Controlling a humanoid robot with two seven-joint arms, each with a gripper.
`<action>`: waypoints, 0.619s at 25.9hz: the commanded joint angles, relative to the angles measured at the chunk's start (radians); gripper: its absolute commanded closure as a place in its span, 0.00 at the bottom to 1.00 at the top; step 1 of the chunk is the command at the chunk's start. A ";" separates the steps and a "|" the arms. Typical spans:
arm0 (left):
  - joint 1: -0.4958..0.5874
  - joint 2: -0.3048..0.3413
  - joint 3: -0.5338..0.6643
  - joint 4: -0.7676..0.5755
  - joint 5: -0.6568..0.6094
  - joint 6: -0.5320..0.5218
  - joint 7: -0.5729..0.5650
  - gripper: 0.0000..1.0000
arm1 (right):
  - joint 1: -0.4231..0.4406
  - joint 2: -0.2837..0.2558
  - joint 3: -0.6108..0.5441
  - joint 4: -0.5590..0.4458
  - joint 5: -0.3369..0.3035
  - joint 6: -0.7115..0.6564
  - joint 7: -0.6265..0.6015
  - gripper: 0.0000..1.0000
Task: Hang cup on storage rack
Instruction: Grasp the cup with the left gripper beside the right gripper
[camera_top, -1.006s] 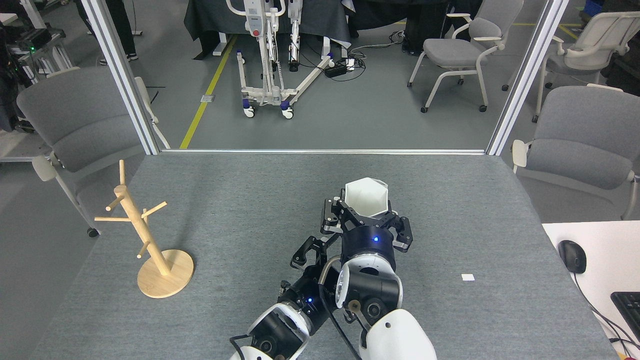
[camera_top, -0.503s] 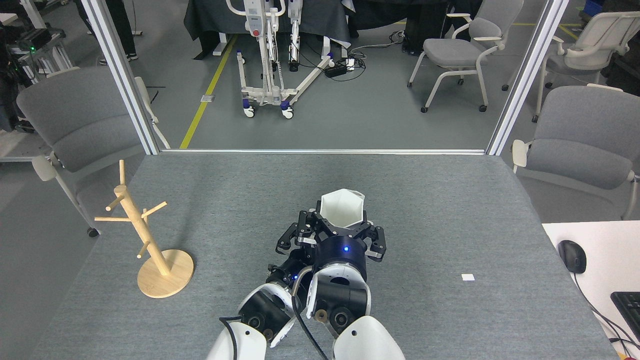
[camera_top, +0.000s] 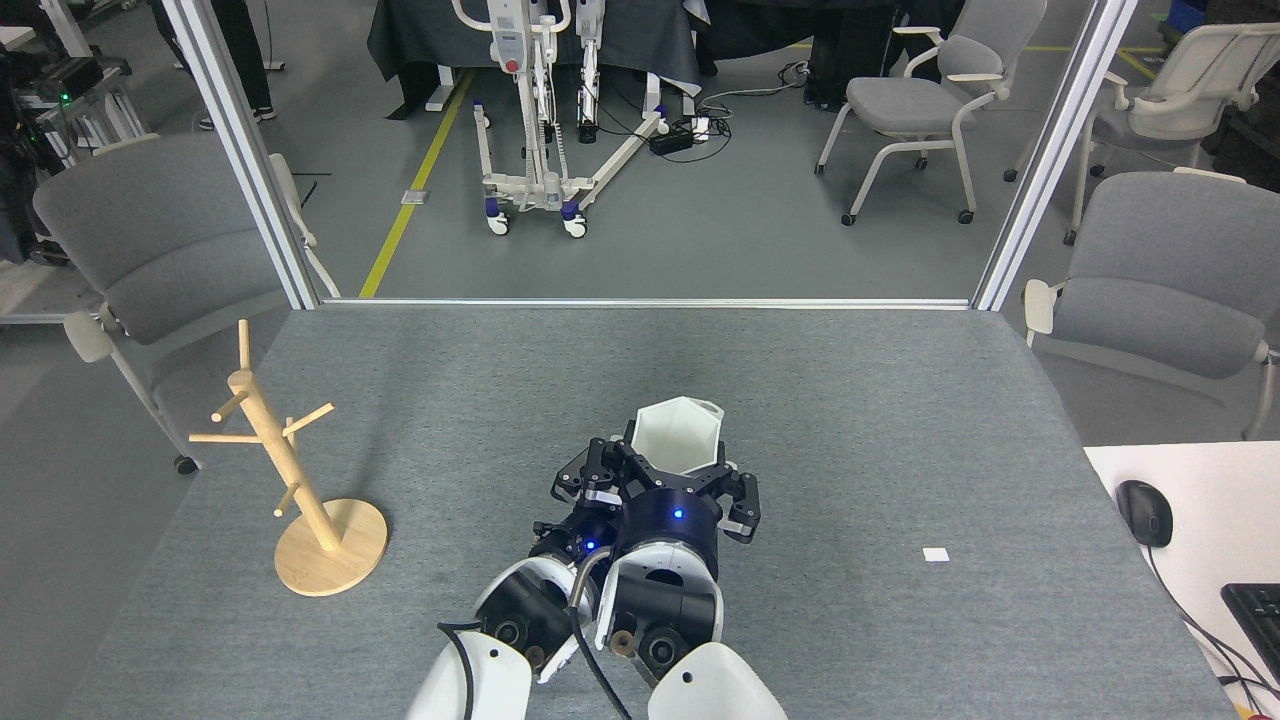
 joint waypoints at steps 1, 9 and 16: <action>0.006 0.000 0.022 -0.006 0.017 -0.135 0.020 1.00 | 0.001 0.000 0.025 0.017 -0.002 -0.010 0.004 1.00; 0.004 -0.001 0.042 -0.006 0.026 -0.145 0.017 1.00 | 0.016 -0.001 0.040 0.029 0.000 -0.007 -0.001 0.60; 0.006 0.002 0.045 -0.006 0.026 -0.145 0.017 1.00 | 0.013 -0.001 0.040 0.034 0.002 -0.018 -0.010 0.01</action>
